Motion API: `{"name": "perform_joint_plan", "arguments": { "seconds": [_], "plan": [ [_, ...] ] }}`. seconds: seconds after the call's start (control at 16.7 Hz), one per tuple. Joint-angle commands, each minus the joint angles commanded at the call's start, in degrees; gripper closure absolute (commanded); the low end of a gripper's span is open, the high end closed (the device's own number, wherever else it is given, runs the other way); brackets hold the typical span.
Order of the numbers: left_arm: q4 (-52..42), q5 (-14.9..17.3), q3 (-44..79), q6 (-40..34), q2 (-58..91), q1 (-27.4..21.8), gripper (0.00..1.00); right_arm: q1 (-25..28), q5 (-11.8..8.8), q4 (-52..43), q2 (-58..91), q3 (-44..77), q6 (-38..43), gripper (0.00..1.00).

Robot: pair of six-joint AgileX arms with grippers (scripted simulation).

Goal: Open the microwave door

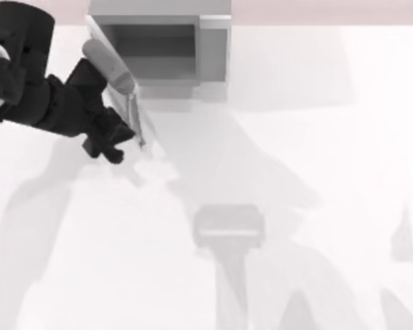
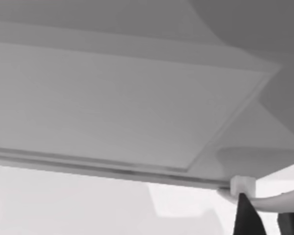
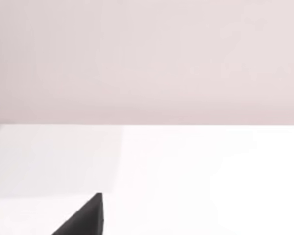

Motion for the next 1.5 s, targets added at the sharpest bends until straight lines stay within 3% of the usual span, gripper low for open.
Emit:
{"name": "perform_joint_plan", "arguments": {
  "seconds": [0.96,1.5],
  "plan": [
    [0.0,0.0,0.0,0.0,0.0,0.0,1.0,0.0,0.0,0.0,0.0,0.0,0.0,0.0],
    [-2.92,2.62,1.08,5.14,0.46,1.86,1.0,0.0,0.0,0.0,0.0,0.0,0.0,0.0]
  ]
}}
